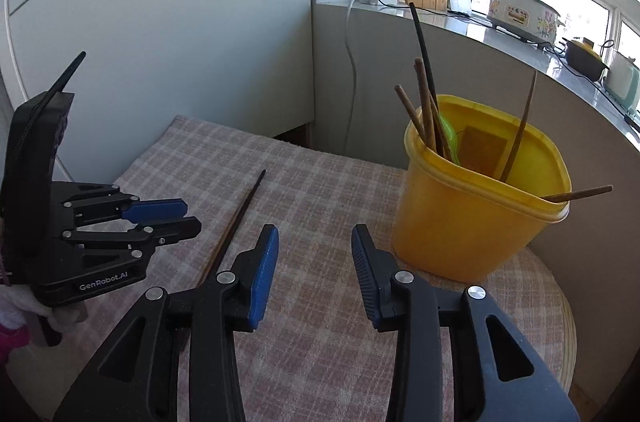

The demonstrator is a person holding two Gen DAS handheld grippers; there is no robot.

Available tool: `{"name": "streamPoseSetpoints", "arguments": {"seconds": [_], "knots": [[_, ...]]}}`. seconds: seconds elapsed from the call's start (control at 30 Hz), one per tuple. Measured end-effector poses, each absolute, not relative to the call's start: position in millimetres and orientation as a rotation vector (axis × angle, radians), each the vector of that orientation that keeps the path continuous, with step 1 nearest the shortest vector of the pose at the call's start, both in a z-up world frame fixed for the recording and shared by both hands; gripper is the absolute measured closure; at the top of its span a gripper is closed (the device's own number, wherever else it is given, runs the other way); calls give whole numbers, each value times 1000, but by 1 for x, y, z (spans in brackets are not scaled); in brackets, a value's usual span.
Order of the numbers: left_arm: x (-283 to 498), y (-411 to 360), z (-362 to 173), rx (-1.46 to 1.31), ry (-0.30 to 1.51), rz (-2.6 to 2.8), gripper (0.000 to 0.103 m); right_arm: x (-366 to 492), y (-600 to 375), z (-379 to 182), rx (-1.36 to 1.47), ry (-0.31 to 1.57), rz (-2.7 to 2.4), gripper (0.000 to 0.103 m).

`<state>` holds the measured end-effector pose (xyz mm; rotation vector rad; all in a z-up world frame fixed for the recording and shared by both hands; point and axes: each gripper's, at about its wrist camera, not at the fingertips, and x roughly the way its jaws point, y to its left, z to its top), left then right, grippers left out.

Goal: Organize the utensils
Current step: 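Withdraw both grippers from the container back to the last chopsticks, then grasp a wooden chopstick with the left gripper while the right gripper grasps a black one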

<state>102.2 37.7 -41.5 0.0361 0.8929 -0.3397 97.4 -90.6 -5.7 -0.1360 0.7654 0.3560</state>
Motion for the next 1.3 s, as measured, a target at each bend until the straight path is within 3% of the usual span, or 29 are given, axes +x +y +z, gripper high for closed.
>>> {"name": "streamPoseSetpoints", "arguments": {"seconds": [0.07, 0.73, 0.87, 1.13, 1.3], "knots": [[101, 38, -46, 42, 902, -337, 73, 100, -84, -15, -143, 800, 372, 64], [149, 53, -93, -46, 1064, -320, 73, 142, -72, -78, -54, 1060, 432, 64], [153, 50, -92, -9, 1059, -310, 82, 146, -69, -80, -48, 1073, 441, 64], [163, 41, -101, 32, 1086, -312, 84, 153, -61, -82, -62, 1082, 456, 64], [179, 38, -107, 21, 1099, -320, 93, 157, -56, -87, -57, 1100, 463, 64]]}}
